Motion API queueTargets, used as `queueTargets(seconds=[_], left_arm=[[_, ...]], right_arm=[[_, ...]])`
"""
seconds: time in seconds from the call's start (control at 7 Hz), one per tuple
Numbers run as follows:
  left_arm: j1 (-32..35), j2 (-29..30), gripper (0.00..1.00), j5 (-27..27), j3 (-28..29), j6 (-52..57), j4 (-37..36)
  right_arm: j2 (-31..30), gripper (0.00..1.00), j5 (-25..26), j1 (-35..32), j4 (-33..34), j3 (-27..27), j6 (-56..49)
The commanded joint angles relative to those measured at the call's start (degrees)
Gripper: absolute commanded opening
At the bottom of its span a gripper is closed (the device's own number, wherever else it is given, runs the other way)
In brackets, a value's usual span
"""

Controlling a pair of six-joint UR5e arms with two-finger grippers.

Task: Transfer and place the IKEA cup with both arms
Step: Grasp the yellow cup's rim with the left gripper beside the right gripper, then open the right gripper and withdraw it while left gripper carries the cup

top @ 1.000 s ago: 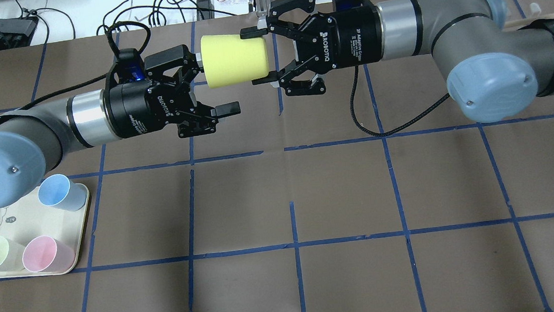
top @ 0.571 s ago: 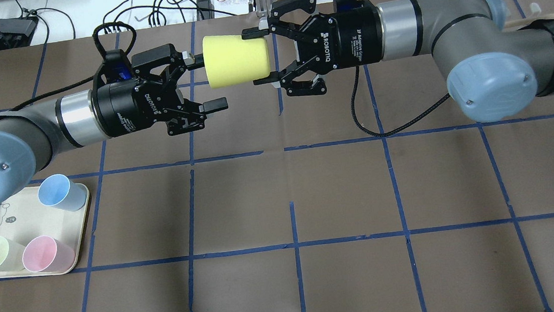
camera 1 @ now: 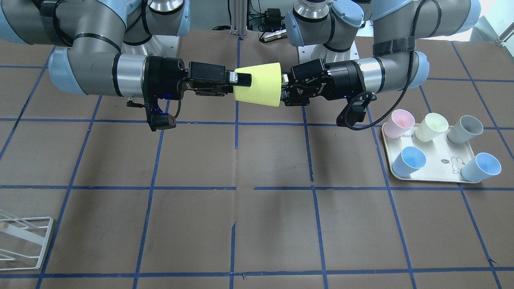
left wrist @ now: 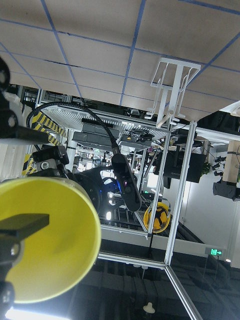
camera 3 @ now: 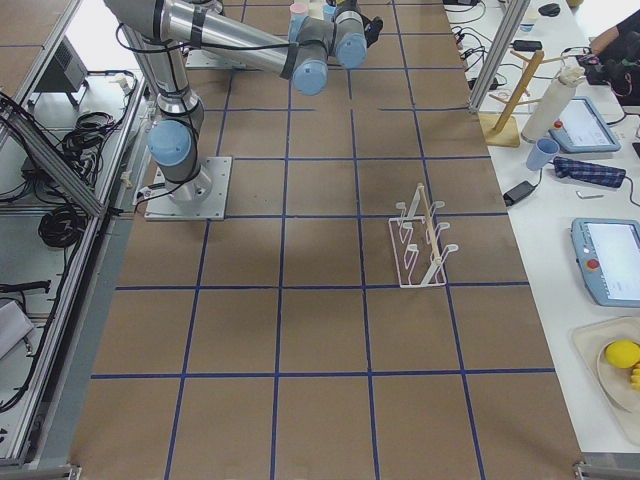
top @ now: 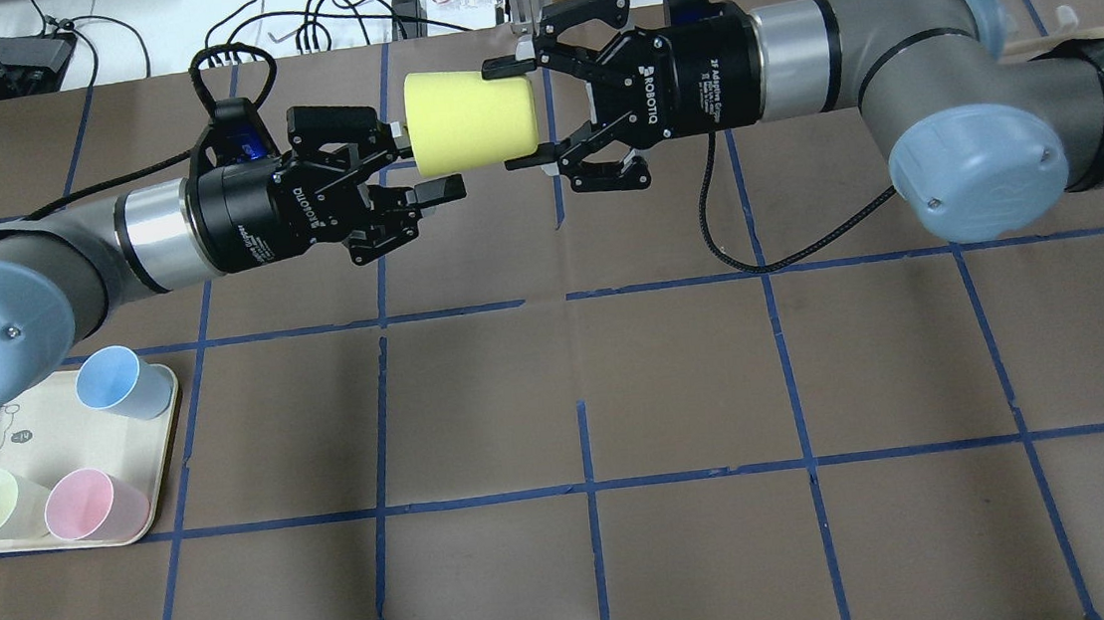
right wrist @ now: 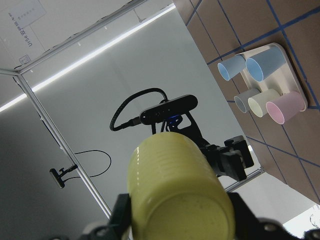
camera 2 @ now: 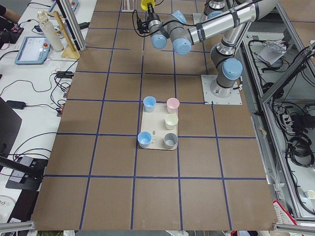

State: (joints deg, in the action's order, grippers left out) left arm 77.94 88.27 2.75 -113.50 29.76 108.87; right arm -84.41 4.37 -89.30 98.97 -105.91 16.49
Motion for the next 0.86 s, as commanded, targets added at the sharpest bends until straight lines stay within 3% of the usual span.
queueTargets(seconds=[0.0, 0.29, 0.43, 0.57, 0.71], left_arm=[[0.0, -0.6, 0.0, 0.1, 0.0, 0.1, -0.1], [0.0, -1.2, 0.0, 0.2, 0.1, 0.0, 0.0], [0.0, -1.3, 0.0, 0.2, 0.1, 0.0, 0.0], [0.1, -1.4, 0.0, 0.2, 0.2, 0.0, 0.0], [0.0, -1.6, 0.0, 0.9, 0.2, 0.0, -0.1]], right_arm=[[0.2, 0.0, 0.0, 0.0, 0.0, 0.0, 0.1], [0.2, 0.0, 0.1, 0.0, 0.0, 0.0, 0.3], [0.2, 0.27, 0.1, 0.0, 0.1, 0.1, 0.4], [0.2, 0.99, 0.6, 0.3, 0.1, 0.2, 1.0], [0.2, 1.0, 0.2, 0.8, 0.2, 0.3, 2.8]])
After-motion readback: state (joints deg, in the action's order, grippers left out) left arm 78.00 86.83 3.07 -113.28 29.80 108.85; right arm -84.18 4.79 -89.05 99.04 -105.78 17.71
